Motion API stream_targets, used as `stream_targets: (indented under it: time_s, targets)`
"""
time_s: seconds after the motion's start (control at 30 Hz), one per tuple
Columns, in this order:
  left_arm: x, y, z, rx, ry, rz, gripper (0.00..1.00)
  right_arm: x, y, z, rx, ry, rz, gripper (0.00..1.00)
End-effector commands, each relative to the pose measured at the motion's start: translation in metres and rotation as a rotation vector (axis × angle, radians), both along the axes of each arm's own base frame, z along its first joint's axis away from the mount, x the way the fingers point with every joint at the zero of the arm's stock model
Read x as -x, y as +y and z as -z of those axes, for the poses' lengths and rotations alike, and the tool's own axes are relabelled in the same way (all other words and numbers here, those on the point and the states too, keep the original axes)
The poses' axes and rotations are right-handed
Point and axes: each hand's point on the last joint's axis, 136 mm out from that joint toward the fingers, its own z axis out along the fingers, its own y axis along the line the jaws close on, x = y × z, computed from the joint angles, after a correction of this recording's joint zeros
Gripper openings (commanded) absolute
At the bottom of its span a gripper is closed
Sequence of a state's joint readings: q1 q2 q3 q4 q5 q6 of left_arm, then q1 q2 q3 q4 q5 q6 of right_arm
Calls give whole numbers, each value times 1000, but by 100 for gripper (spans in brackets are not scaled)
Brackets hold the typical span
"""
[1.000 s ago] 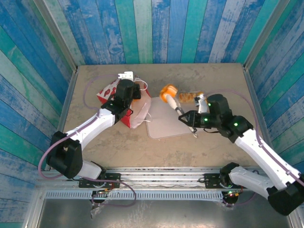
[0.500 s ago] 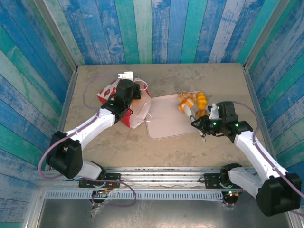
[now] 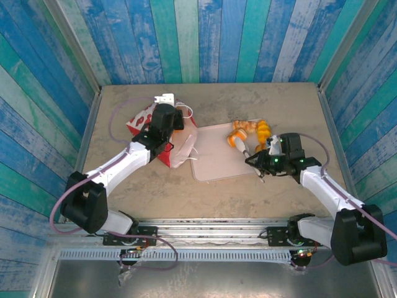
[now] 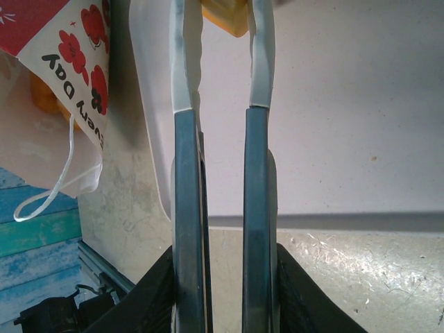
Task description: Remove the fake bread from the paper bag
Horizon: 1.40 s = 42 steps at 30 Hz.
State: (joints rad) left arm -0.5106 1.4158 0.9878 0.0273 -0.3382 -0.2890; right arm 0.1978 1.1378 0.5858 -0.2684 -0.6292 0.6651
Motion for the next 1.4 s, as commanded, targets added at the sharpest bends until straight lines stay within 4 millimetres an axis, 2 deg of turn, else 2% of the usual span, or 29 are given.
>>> stream_targets:
  time_s: [0.0, 0.47, 0.7, 0.97, 1.17, 1.37]
  targets:
    - [7, 5, -32, 44, -70, -7, 0, 4, -7, 4, 17, 14, 19, 35]
    - [6, 2, -30, 55, -68, 2, 0, 25, -37, 8, 170, 54, 99, 54]
    - [6, 3, -30, 56, -70, 0, 0, 34, -43, 5, 198, 60, 97, 54]
    - [7, 2, -31, 61, -72, 3, 0, 42, -53, -22, 250, 0, 100, 55]
    - [8, 2, -31, 64, -73, 5, 0, 43, -45, -43, 214, -54, 62, 50]
    - [8, 2, -30, 64, -72, 4, 0, 43, -31, -45, 189, -63, 11, 43]
